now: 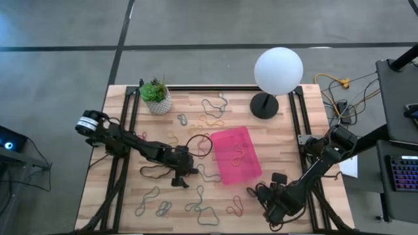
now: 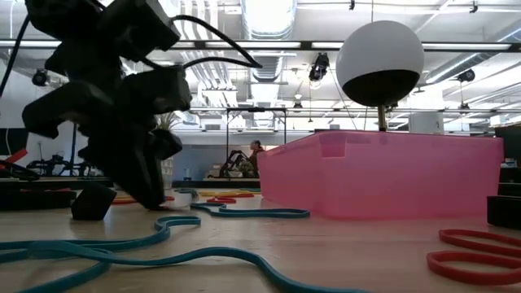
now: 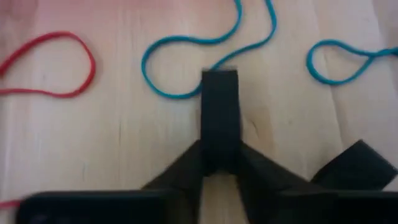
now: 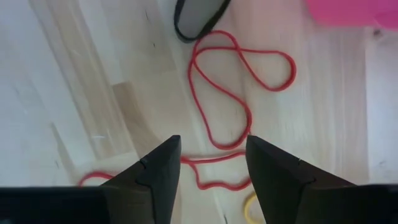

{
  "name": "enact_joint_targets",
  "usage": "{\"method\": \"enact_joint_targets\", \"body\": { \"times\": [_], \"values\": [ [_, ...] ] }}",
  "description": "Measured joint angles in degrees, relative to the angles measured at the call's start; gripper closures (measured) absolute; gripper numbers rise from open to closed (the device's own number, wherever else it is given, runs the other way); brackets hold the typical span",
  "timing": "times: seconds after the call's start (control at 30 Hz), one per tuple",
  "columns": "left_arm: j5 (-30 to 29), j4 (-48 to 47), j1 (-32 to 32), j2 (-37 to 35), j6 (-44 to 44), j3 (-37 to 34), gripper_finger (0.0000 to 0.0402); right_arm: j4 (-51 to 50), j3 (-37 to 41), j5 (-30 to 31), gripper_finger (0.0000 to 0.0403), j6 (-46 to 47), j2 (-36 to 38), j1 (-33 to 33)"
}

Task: Pick and place rubber bands into bin
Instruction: Put the black rubber band into the pink bin

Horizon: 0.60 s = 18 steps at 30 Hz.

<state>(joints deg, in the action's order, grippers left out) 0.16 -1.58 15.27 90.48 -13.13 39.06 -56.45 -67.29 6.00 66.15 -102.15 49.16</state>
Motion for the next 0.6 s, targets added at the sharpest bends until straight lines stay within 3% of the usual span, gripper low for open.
{"method": "enact_joint_targets", "body": {
  "times": [0.07,0.13,0.37,0.47,0.6],
  "values": [
    [-0.28,0.26,-0.67,-0.74,0.06,1.07,0.039,-0.18,0.28,-0.01,0.0238,0.76,0.0,0.11],
    [-0.56,-1.5,-2.0,-1.91,1.7,2.44,0.0393,-0.24,0.41,-0.01,0.0239,0.97,0.02,0.11],
    [-5.2,-7.28,-11.61,-8.62,17.5,12.12,0.04,-0.37,0.72,0.18,0.0242,1.99,0.25,0.18],
    [1.6,-1.74,-17.44,-8.6,22.45,15.37,0.0399,-0.31,0.73,1.56,0.0245,4.19,0.26,0.2],
    [11.34,0.63,-21.65,-1.69,21.96,20.49,0.0379,-0.43,0.74,5.52,0.0247,5.75,0.28,0.18]
  ]
}}
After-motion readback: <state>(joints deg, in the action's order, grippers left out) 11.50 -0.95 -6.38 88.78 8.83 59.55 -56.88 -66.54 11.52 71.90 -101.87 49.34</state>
